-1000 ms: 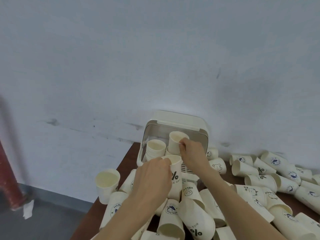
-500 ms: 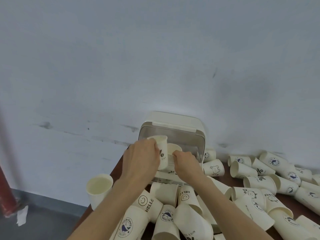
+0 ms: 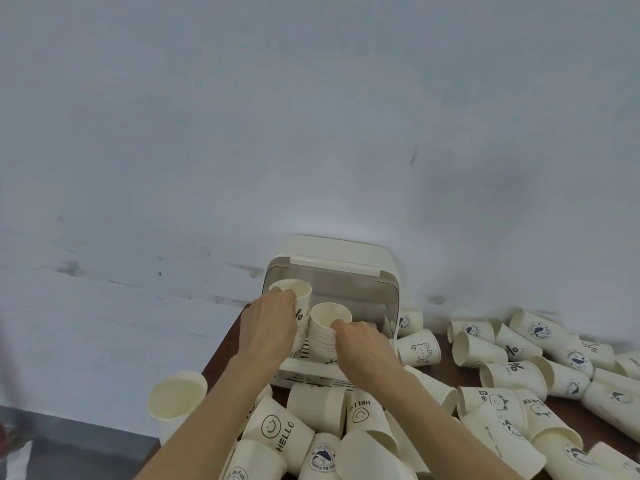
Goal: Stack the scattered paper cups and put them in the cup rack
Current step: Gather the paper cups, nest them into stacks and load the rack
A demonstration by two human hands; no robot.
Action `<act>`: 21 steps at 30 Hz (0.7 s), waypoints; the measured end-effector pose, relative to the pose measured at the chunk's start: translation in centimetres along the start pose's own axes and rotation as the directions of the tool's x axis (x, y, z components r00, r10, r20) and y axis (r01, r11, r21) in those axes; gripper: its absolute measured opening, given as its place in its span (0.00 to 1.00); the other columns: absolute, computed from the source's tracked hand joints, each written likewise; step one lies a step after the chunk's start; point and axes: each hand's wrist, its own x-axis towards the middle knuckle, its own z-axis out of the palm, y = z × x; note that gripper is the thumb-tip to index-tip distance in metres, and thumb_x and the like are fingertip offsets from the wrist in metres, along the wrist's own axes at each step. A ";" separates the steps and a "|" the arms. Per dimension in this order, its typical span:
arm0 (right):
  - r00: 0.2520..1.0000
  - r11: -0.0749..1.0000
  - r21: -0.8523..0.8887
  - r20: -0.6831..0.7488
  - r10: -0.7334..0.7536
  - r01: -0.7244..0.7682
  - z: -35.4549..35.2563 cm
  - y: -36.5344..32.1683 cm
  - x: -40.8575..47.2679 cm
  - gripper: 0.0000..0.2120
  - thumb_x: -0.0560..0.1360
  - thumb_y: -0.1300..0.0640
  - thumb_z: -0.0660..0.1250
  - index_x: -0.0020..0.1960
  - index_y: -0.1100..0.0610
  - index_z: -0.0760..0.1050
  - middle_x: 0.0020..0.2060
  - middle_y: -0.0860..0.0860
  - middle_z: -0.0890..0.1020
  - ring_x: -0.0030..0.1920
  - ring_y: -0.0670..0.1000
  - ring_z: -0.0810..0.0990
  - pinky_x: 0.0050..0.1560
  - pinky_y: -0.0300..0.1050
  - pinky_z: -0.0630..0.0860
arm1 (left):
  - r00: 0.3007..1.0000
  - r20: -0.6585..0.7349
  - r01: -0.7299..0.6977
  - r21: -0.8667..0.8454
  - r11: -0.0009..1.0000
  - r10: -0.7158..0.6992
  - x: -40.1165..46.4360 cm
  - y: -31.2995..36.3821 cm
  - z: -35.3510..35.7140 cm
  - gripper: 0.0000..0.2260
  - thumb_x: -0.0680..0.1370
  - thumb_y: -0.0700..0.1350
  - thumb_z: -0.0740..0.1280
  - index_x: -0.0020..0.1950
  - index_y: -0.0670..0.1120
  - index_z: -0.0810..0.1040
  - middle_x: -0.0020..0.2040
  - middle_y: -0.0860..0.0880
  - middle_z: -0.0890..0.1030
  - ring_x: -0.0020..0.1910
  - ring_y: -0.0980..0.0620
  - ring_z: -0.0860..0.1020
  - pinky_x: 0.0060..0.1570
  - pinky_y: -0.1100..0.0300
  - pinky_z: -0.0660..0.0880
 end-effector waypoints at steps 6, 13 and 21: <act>1.000 1.000 0.005 0.019 0.003 -0.003 0.2 -0.3 -0.3 0.11 0.75 0.65 0.56 0.57 0.58 0.67 0.47 0.57 0.78 0.42 0.57 0.72 0.36 0.49 0.66 | 0.986 0.165 0.005 0.064 0.998 -0.016 -1.3 -0.1 1.4 0.05 0.79 0.39 0.60 0.48 0.46 0.75 0.49 0.48 0.78 0.47 0.48 0.78 0.37 0.58 0.67; 0.998 0.995 0.100 -0.056 0.015 -0.009 -0.7 -0.3 -2.5 0.26 0.75 0.65 0.58 0.71 0.58 0.57 0.50 0.56 0.78 0.48 0.57 0.75 0.38 0.50 0.69 | 0.988 0.152 -0.002 -0.045 0.999 0.008 -3.8 1.5 -0.1 0.11 0.81 0.45 0.56 0.62 0.45 0.67 0.52 0.48 0.76 0.49 0.46 0.77 0.38 0.56 0.68; 0.980 0.975 0.218 -0.179 0.088 -0.047 -3.1 0.3 -9.5 0.16 0.76 0.62 0.57 0.63 0.55 0.68 0.55 0.52 0.77 0.53 0.54 0.74 0.48 0.47 0.73 | 0.984 0.159 -0.039 -0.225 0.974 0.076 -9.7 4.8 -4.1 0.14 0.81 0.49 0.55 0.66 0.49 0.70 0.55 0.49 0.74 0.52 0.48 0.76 0.41 0.56 0.69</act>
